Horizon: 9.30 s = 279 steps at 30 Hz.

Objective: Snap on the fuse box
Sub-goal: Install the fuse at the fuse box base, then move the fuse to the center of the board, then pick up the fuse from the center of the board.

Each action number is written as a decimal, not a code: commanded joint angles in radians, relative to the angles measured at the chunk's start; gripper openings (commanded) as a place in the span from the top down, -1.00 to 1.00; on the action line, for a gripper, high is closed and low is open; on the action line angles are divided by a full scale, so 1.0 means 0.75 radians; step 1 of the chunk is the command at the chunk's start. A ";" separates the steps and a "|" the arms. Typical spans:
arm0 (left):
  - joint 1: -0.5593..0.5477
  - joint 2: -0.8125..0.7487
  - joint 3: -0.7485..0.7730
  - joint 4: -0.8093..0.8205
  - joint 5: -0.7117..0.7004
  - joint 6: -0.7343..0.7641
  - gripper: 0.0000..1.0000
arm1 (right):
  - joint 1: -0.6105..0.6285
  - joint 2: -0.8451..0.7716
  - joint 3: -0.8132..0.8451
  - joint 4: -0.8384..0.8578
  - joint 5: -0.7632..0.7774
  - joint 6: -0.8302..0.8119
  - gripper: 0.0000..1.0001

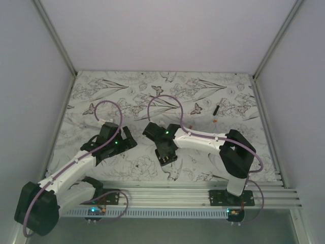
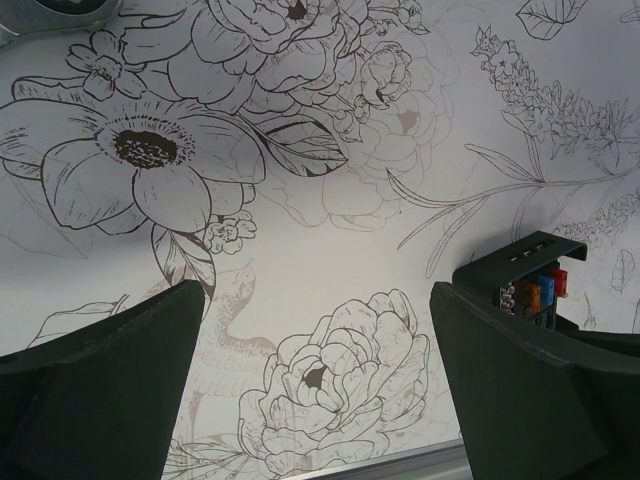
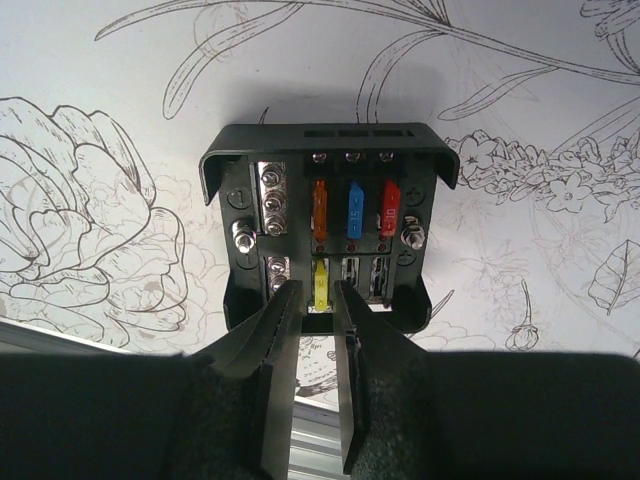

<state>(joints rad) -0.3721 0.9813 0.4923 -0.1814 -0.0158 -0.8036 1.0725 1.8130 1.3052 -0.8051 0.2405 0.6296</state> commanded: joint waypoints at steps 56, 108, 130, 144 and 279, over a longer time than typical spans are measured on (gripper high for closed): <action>0.007 -0.055 -0.034 -0.030 0.019 -0.027 -0.99 | 0.018 0.018 0.130 -0.002 0.028 0.018 0.20; 0.009 0.111 0.008 -0.019 0.012 -0.002 -0.99 | -0.732 0.108 -0.176 0.532 0.049 -0.011 0.70; 0.007 0.141 0.052 0.032 0.164 -0.049 -0.99 | -0.575 -0.179 -0.367 0.579 -0.125 -0.152 0.99; 0.007 0.223 0.104 0.070 0.253 -0.050 -1.00 | -0.514 -0.159 -0.320 0.457 -0.117 -0.439 0.26; -0.101 0.559 0.402 0.408 0.751 -0.314 0.66 | -0.362 -0.464 -0.548 1.151 -0.761 -0.773 0.63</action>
<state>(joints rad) -0.4400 1.3945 0.7773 0.1097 0.5163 -1.0328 0.7910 1.4593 0.8837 0.0109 -0.3275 0.0525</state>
